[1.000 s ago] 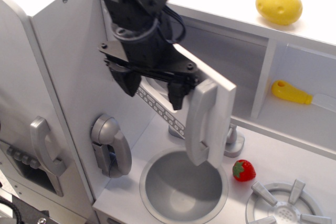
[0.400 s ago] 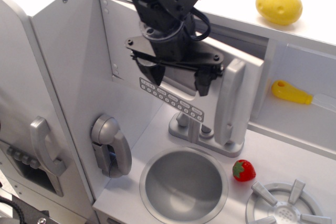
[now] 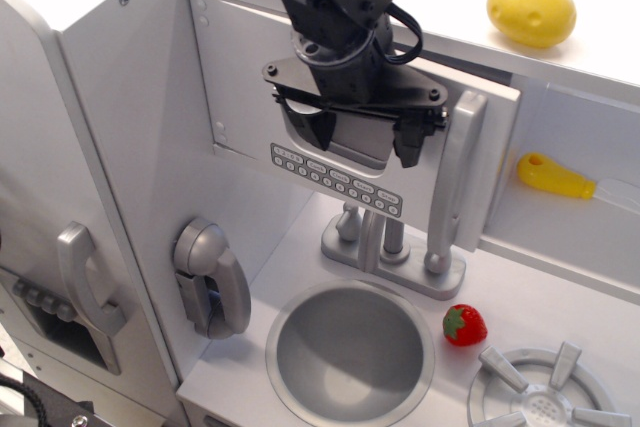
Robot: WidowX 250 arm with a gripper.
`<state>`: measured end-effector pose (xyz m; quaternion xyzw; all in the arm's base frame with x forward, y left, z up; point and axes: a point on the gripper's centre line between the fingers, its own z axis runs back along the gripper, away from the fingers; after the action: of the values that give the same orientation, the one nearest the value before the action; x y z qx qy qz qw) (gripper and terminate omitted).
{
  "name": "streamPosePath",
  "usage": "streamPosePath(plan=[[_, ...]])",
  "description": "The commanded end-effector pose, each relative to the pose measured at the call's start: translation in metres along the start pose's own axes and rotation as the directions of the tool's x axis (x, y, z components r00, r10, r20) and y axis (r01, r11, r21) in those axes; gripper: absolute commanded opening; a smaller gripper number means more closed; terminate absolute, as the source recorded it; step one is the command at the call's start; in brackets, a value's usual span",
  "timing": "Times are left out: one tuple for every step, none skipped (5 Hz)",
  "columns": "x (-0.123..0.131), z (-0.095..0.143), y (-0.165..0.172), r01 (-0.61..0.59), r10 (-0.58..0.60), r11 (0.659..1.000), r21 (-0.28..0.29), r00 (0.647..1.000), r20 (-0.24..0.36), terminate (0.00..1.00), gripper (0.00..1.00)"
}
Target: Close microwave
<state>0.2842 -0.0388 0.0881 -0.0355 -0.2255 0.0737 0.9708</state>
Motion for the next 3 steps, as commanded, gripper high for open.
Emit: streamPosePath(plan=[[0.0221,0.0064,-0.0040,0.000,0.001,1.000,-0.011,0.995,0.098,0.00,1.00],[0.0230,0.0032,-0.0045,-0.003,0.003,1.000,-0.002,0.995,0.096,0.00,1.00],[0.0135,0.0083,-0.0008,0.014,-0.013,1.000,-0.009,0.997,0.071,0.00,1.00]])
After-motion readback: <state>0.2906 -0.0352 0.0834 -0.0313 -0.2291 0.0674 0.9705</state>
